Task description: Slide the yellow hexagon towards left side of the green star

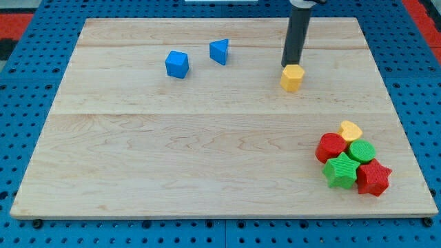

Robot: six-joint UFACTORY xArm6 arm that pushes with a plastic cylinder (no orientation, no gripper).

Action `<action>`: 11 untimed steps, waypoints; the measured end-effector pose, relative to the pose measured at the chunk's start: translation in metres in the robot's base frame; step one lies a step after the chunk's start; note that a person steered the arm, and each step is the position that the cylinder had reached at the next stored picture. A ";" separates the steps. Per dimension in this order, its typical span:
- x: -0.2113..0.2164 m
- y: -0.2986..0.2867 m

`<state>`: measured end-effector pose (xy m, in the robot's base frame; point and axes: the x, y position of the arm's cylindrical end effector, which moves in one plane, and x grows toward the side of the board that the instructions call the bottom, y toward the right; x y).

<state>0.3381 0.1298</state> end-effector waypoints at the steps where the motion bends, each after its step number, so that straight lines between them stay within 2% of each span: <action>1: 0.022 0.000; 5: 0.113 0.003; 11: 0.174 -0.021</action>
<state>0.5125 0.1089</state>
